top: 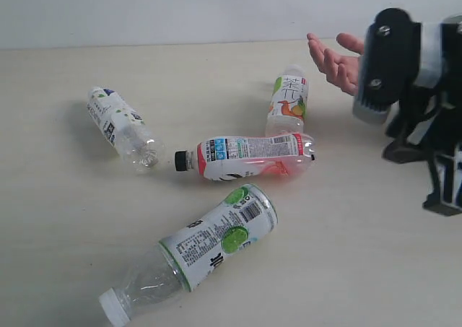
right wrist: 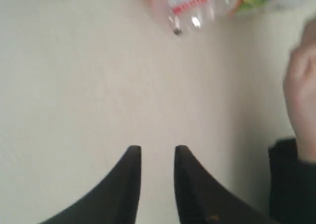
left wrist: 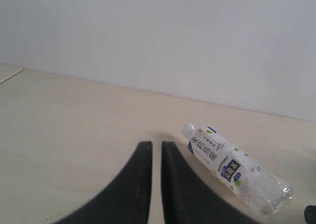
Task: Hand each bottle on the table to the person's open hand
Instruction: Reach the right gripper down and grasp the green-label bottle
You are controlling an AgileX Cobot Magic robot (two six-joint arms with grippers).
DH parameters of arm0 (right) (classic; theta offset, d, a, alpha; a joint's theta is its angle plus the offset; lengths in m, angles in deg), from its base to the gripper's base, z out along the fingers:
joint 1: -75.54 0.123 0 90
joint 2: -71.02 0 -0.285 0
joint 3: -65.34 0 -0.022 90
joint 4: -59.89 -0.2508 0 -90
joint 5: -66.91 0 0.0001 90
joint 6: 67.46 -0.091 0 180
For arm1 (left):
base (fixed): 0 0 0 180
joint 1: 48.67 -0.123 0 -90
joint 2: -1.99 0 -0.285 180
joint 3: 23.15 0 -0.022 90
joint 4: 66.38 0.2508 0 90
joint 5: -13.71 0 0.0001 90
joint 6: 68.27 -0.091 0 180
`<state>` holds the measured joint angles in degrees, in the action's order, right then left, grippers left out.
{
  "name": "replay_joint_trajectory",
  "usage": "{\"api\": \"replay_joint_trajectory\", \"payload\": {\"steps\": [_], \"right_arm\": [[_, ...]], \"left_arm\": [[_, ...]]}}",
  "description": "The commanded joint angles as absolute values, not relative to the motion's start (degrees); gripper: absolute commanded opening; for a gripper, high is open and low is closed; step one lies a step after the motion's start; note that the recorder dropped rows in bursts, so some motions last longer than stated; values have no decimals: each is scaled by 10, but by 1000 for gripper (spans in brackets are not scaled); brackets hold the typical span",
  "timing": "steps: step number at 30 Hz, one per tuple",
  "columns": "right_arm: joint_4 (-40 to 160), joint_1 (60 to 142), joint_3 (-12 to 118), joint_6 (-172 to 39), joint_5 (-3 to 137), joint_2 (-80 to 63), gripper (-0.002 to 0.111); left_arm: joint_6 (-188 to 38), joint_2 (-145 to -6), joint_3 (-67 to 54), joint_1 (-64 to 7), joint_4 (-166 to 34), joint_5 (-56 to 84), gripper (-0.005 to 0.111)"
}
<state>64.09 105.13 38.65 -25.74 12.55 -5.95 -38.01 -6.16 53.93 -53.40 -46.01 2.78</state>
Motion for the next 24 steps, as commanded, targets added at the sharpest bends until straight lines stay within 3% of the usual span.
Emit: {"api": "replay_joint_trajectory", "payload": {"steps": [1, 3, 5, 11, 16, 24], "right_arm": [[583, 1114, 391, -218, 163, -84, 52], [559, 1136, 391, -202, 187, -100, 64], [540, 1155, 391, -174, 207, -115, 68], [521, 1205, 391, -134, 270, -176, 70], [530, 1232, 391, -130, 328, -238, 77], [534, 1266, 392, -80, 397, -305, 78]], "left_arm": [[-381, -58, 541, -530, -461, 29, 10], [-381, -58, 541, -530, -461, 29, 10], [-381, -58, 541, -530, -461, 29, 10], [-381, -58, 541, -530, -461, 29, 10], [-381, -58, 541, -530, -461, 29, 10], [-381, -58, 541, -530, -461, 29, 10]]}}
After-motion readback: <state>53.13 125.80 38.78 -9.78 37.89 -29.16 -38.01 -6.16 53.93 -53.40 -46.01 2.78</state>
